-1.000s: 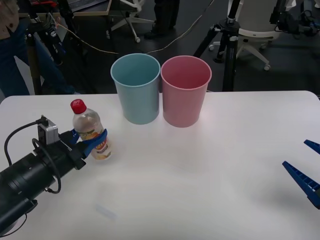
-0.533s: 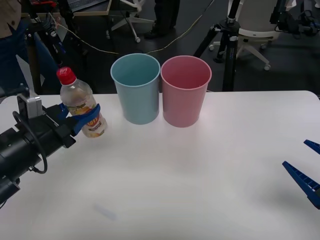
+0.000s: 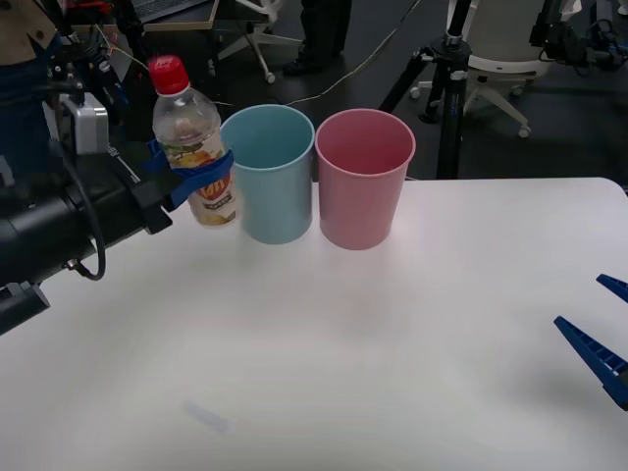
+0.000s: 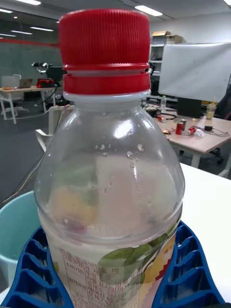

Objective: Grasp the object on the table and drop it into the matching bin: aluminum can to the light blue bin, PET bottle to the pink bin.

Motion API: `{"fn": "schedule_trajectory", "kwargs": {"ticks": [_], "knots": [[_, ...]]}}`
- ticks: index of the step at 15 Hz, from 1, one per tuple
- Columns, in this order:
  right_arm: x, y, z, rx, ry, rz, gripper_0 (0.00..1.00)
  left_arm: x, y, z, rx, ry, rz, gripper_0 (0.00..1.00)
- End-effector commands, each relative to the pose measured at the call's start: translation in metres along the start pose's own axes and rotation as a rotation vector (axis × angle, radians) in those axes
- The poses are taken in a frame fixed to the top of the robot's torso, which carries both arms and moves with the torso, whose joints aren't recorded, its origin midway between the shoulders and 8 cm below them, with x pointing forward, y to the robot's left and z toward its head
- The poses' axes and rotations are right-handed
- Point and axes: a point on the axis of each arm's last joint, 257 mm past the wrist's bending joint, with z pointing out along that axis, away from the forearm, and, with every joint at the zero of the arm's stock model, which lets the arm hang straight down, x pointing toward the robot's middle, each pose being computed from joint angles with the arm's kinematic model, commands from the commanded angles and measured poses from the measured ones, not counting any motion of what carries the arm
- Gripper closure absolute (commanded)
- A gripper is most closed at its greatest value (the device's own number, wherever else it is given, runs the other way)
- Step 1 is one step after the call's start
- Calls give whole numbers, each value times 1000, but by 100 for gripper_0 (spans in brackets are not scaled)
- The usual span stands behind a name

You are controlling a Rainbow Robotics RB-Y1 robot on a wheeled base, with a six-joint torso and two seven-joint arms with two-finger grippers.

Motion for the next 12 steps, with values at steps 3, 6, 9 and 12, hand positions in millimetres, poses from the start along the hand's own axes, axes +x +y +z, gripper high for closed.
{"fn": "schedule_trajectory", "kwargs": {"ticks": [3, 6, 9, 12], "knots": [[0, 0, 0, 0, 0, 0, 0, -28, -10, 60, 86, 5, 29, 100], [0, 0, 0, 0, 0, 0, 0, -45, -4, 108, 106, -20, 18, 100], [0, 0, 0, 0, 0, 0, 0, -48, -1, 148, 103, -19, 35, 99], [0, 0, 0, 0, 0, 0, 0, -39, -2, 181, 98, 2, 46, 99]]}}
